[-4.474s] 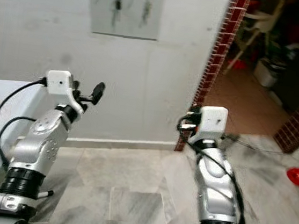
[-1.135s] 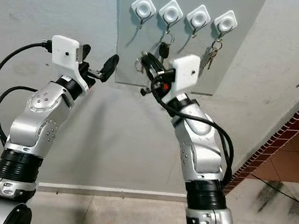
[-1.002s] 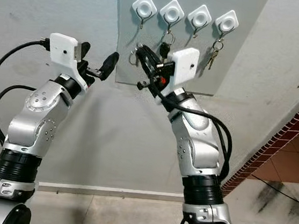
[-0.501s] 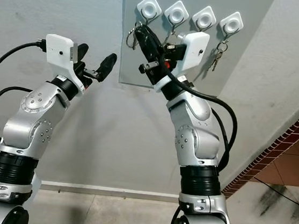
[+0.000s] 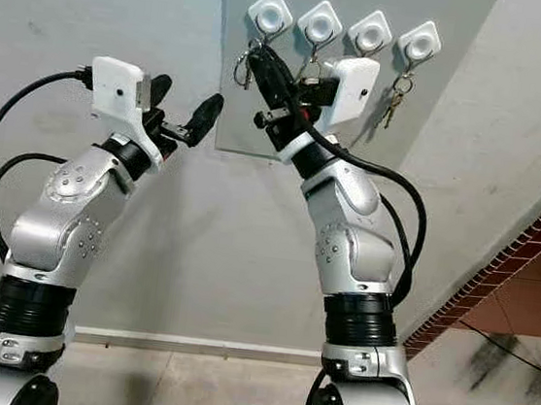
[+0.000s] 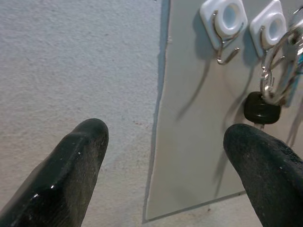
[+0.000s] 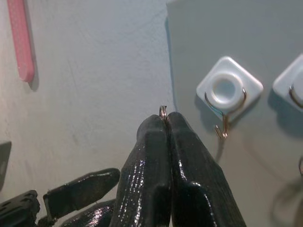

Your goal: Hang keys on a hook

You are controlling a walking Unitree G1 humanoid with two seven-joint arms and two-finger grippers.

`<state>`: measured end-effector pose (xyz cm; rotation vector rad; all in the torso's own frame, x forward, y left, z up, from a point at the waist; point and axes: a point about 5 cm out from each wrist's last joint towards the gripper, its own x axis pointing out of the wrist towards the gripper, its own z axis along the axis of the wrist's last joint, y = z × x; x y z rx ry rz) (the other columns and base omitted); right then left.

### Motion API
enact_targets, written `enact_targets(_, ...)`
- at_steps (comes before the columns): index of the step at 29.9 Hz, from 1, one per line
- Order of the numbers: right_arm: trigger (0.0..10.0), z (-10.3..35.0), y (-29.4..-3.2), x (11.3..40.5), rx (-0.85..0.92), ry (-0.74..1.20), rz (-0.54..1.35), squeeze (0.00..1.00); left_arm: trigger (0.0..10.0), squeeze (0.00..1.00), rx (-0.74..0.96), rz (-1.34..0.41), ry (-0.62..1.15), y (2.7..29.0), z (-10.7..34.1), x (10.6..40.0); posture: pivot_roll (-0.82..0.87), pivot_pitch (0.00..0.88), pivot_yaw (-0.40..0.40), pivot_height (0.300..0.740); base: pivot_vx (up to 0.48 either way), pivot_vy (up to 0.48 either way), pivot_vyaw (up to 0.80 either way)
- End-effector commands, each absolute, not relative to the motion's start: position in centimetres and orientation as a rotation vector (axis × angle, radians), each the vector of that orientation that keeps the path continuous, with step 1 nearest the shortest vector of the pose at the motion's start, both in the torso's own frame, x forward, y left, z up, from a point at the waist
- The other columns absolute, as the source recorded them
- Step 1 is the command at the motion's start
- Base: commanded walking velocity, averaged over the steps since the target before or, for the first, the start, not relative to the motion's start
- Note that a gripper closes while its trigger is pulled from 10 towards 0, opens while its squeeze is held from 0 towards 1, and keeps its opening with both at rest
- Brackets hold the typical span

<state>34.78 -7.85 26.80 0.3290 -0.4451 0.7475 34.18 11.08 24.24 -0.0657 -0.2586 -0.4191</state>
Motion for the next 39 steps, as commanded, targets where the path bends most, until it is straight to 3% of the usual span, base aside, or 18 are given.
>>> enact_targets(1, 10.0, 27.3, -8.0, 35.0, 0.334, -0.463, 0.732, 0.0, 10.0, 0.0, -0.062, -0.447, -0.291, 10.5, 25.4, 34.0, 0.04, 0.002, -0.047, 0.74, 0.0, 0.0, 0.0)
enact_targets(39, 10.0, 27.7, -7.4, 38.2, 0.502, -0.433, 0.661, 0.0, 10.0, 0.0, -0.096, -0.464, -0.31, 10.1, 26.4, 33.9, 0.05, 0.012, -0.046, 0.74, 0.0, 0.0, 0.0)
